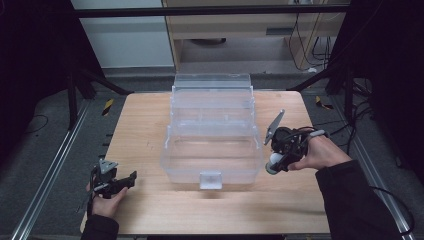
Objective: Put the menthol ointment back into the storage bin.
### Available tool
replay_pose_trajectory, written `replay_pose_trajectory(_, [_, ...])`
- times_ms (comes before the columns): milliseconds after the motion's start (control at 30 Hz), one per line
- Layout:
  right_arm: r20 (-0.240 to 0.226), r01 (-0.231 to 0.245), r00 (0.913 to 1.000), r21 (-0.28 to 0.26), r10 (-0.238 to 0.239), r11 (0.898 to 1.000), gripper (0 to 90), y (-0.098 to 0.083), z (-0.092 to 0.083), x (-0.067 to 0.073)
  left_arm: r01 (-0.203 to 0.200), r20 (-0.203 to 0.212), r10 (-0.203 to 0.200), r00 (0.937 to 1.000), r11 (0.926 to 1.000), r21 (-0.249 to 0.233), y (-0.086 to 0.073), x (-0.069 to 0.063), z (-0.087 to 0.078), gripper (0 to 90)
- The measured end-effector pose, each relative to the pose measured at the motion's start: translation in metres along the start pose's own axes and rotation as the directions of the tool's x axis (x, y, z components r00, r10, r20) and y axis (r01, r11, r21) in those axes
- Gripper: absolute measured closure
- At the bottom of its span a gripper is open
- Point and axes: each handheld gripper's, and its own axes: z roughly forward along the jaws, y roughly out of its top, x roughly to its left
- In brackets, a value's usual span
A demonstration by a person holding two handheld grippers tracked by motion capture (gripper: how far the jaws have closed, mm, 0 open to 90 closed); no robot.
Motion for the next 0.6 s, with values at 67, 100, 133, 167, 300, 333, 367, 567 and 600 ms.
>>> replay_pose_trajectory(67, [0.003, 0.001, 1.0, -0.006, -0.001, 1.0, 50.4, 0.003, -0.001, -0.002, -0.001, 0.001, 0.001, 1.0, 1.0, 0.001, 0.0, 0.0, 0.0, 22.4])
replay_pose_trajectory(100, [0.003, 0.001, 1.0, -0.006, -0.001, 1.0, 50.4, 0.003, -0.001, -0.002, -0.001, 0.001, 0.001, 1.0, 1.0, 0.001, 0.0, 0.0, 0.0, 22.4])
replay_pose_trajectory(133, [0.002, 0.003, 1.0, -0.006, -0.003, 1.0, 50.4, 0.007, -0.002, -0.004, -0.001, 0.0, 0.001, 1.0, 1.0, 0.001, 0.0, 0.0, 0.0, 22.4])
replay_pose_trajectory(167, [0.002, 0.002, 1.0, -0.006, -0.002, 1.0, 50.4, 0.009, -0.003, -0.005, -0.001, -0.001, 0.001, 1.0, 1.0, 0.0, 0.0, 0.0, 0.0, 22.4])
replay_pose_trajectory(300, [0.004, 0.002, 1.0, -0.015, -0.002, 1.0, 50.4, 0.017, -0.002, -0.009, -0.001, -0.002, 0.001, 1.0, 1.0, 0.002, 0.0, 0.001, 0.001, 22.4])
replay_pose_trajectory(333, [0.007, 0.003, 1.0, -0.016, -0.003, 1.0, 50.4, 0.019, -0.002, -0.01, -0.001, -0.004, 0.001, 1.0, 1.0, 0.002, 0.0, 0.001, 0.001, 22.4])
replay_pose_trajectory(367, [0.006, 0.0, 1.0, -0.015, 0.0, 1.0, 50.4, 0.021, -0.001, -0.01, -0.002, -0.004, 0.002, 1.0, 1.0, 0.001, 0.0, 0.001, 0.001, 22.5])
replay_pose_trajectory(567, [0.014, 0.006, 0.9999, -0.037, -0.006, 0.999, 50.4, 0.033, 0.0, -0.014, -0.005, -0.002, 0.005, 1.0, 1.0, 0.004, 0.0, 0.0, 0.001, 22.5])
replay_pose_trajectory(600, [0.014, 0.008, 0.9999, -0.035, -0.007, 0.999, 50.4, 0.035, 0.0, -0.015, -0.005, -0.001, 0.005, 1.0, 1.0, 0.003, 0.0, 0.0, 0.001, 22.5])
